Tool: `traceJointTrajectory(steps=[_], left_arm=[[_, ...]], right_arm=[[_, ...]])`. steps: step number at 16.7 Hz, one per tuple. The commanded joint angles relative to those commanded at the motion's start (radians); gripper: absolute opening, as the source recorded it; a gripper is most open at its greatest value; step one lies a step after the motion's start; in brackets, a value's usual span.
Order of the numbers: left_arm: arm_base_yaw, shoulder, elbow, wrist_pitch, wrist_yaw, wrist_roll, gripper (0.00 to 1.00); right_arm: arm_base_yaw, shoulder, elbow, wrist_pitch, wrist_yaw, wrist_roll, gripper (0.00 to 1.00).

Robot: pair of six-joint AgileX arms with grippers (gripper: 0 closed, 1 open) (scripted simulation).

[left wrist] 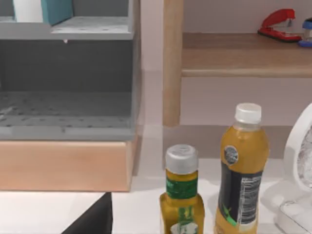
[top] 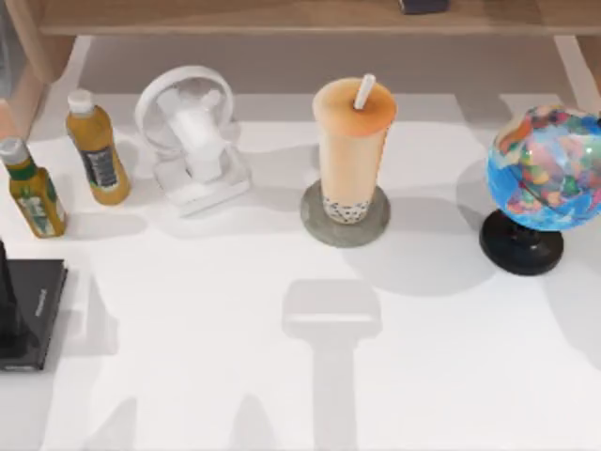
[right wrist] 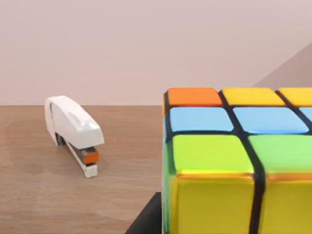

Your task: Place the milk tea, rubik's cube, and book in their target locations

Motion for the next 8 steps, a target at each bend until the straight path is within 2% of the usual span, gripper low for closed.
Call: traceJointTrajectory(steps=[8], left_arm=[[0.0,0.0,0.0,0.0,0.0,0.0,1.0]], right_arm=[[0.0,0.0,0.0,0.0,0.0,0.0,0.68]])
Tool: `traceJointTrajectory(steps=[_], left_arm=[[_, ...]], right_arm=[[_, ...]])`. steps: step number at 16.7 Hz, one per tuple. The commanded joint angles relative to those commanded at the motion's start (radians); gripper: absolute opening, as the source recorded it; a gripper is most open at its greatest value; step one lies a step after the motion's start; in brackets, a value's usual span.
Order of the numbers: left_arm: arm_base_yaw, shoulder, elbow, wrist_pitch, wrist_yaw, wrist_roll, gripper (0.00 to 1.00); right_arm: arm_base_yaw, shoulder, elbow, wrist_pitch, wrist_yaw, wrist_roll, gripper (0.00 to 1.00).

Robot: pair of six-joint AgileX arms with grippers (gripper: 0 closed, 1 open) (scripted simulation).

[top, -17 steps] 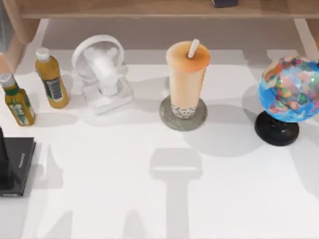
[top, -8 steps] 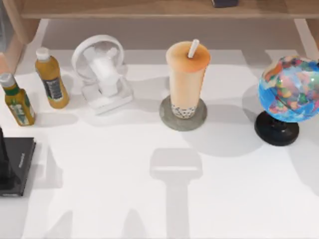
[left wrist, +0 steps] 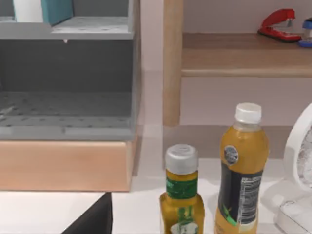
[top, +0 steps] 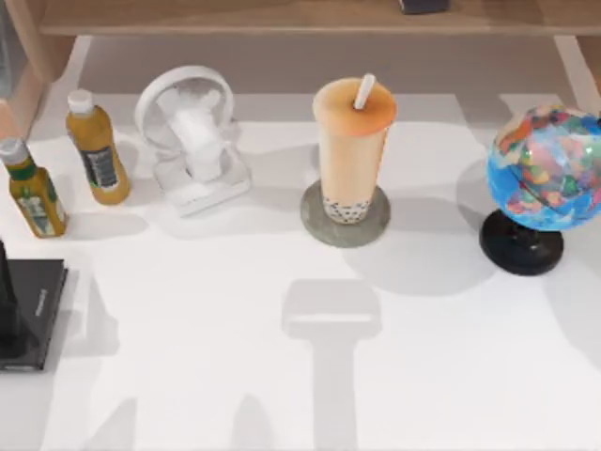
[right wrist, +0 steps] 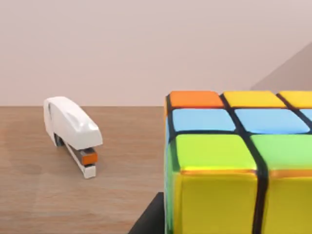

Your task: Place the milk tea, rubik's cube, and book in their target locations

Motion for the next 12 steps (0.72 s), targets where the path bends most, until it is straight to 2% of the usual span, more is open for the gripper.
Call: traceJointTrajectory(steps=[4,12], left_arm=[[0.0,0.0,0.0,0.0,0.0,0.0,1.0],[0.0,0.0,0.0,0.0,0.0,0.0,1.0]], right_arm=[[0.0,0.0,0.0,0.0,0.0,0.0,0.98],[0.0,0.0,0.0,0.0,0.0,0.0,1.0]])
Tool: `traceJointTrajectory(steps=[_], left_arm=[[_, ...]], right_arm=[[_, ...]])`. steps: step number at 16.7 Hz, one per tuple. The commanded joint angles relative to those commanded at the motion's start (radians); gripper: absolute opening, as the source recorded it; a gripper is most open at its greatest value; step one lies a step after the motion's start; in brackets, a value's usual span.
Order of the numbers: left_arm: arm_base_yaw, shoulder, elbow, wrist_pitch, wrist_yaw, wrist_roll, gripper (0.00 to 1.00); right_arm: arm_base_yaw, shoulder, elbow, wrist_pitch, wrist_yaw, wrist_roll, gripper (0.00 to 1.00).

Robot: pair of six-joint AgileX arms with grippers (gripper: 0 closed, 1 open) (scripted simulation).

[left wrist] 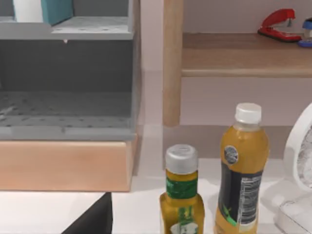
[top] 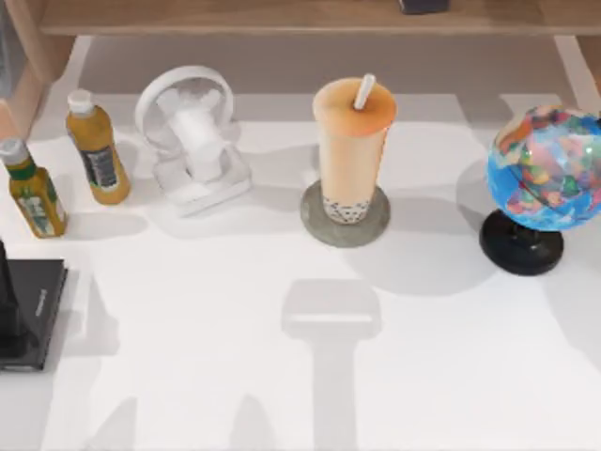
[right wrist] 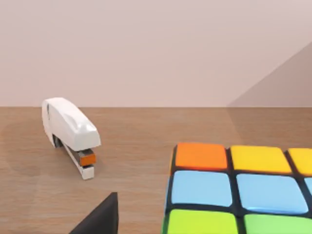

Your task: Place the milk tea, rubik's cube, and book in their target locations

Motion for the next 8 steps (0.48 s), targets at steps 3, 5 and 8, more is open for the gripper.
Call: traceJointTrajectory(steps=[3,5,8], left_arm=[[0.0,-0.013,0.004,-0.015,0.001,-0.001,1.0],[0.002,-0.064,0.011,-0.072,0.002,-0.002,1.0],[0.005,-0.18,0.024,-0.207,0.004,-0.002,1.0]], right_arm=[[0.0,0.0,0.0,0.0,0.0,0.0,1.0],[0.0,0.0,0.0,0.0,0.0,0.0,1.0],[0.0,0.0,0.0,0.0,0.0,0.0,1.0]])
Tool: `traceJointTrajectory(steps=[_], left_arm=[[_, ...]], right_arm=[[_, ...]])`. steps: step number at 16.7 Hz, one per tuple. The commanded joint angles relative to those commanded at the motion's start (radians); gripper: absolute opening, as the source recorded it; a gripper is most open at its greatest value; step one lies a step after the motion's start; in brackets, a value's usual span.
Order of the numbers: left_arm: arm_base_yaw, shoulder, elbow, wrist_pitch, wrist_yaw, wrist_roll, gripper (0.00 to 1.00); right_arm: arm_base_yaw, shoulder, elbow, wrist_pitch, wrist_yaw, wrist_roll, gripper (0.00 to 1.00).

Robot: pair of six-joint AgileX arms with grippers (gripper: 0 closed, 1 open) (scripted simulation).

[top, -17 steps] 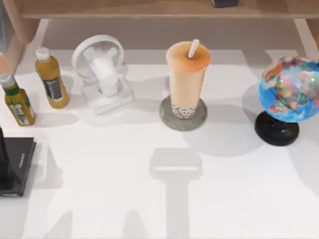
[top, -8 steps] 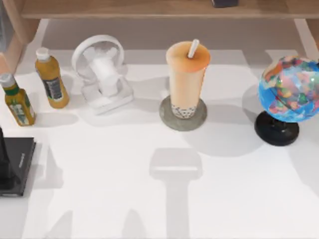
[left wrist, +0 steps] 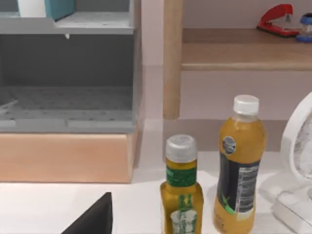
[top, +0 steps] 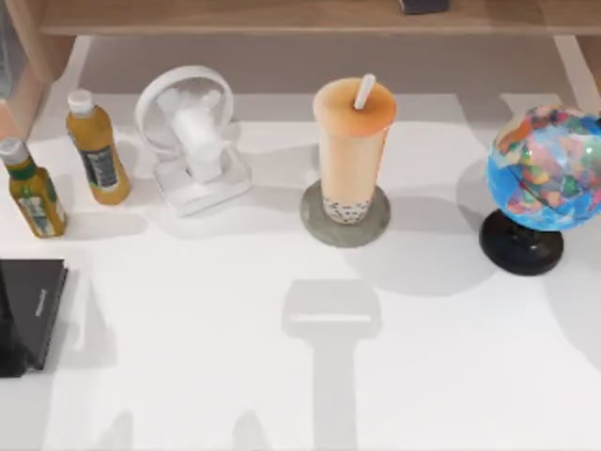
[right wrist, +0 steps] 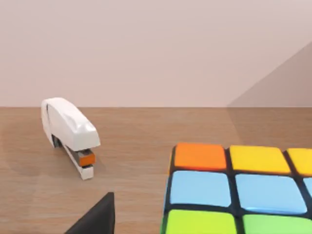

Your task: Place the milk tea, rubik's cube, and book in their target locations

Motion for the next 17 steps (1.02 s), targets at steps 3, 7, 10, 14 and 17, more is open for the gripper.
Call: traceJointTrajectory(steps=[3,7,10,14,17], left_arm=[[0.004,-0.089,0.014,-0.105,0.001,-0.002,1.0],[0.005,-0.2,0.03,-0.229,0.006,-0.004,1.0],[0.005,-0.208,0.033,-0.236,0.007,-0.004,1.0],[0.005,-0.208,0.033,-0.236,0.007,-0.004,1.0],[0.005,-0.208,0.033,-0.236,0.007,-0.004,1.0]], right_arm=[[0.0,0.0,0.0,0.0,0.0,0.0,1.0],[0.0,0.0,0.0,0.0,0.0,0.0,1.0],[0.0,0.0,0.0,0.0,0.0,0.0,1.0],[0.002,-0.009,-0.008,0.0,-0.002,0.0,1.0],[-0.004,-0.088,-0.087,-0.001,-0.013,-0.001,1.0]])
